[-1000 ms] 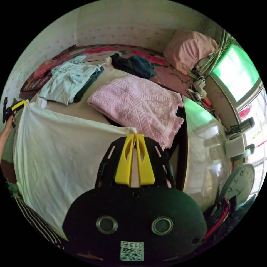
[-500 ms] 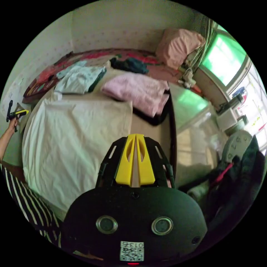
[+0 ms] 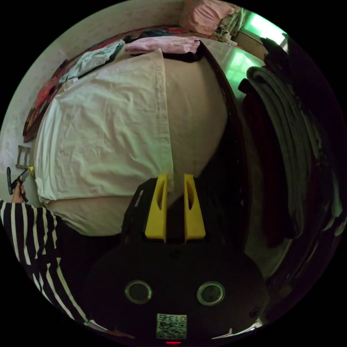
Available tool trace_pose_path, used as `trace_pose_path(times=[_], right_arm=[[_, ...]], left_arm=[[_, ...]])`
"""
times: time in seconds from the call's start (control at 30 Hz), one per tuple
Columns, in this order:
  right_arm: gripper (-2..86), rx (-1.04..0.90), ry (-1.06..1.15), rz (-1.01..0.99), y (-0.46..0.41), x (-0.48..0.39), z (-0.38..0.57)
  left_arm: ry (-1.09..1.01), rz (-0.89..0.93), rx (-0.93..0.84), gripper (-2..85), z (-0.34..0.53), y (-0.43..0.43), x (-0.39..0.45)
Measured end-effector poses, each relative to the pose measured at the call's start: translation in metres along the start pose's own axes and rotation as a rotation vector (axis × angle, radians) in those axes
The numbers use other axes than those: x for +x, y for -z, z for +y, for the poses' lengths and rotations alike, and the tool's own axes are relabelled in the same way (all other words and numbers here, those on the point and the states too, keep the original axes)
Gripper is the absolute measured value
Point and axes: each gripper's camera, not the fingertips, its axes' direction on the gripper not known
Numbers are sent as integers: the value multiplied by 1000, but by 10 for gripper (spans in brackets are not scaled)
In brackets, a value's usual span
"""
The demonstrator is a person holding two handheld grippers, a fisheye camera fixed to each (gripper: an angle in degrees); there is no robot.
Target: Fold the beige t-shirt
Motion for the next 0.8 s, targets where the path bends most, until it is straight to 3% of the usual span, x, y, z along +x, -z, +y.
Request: trace_pose_path(times=[0.3, 0.43, 0.8], right_arm=[[78, 4, -10, -17, -18, -2, 29], [77, 41, -32, -32, -18, -1, 45], [18, -53, 21, 0, -48, -21, 46]], left_arm=[[100, 69, -68, 70, -28, -34, -2], [114, -33, -40, 89, -17, -33, 8], [37, -166, -72, 9, -16, -33, 37]])
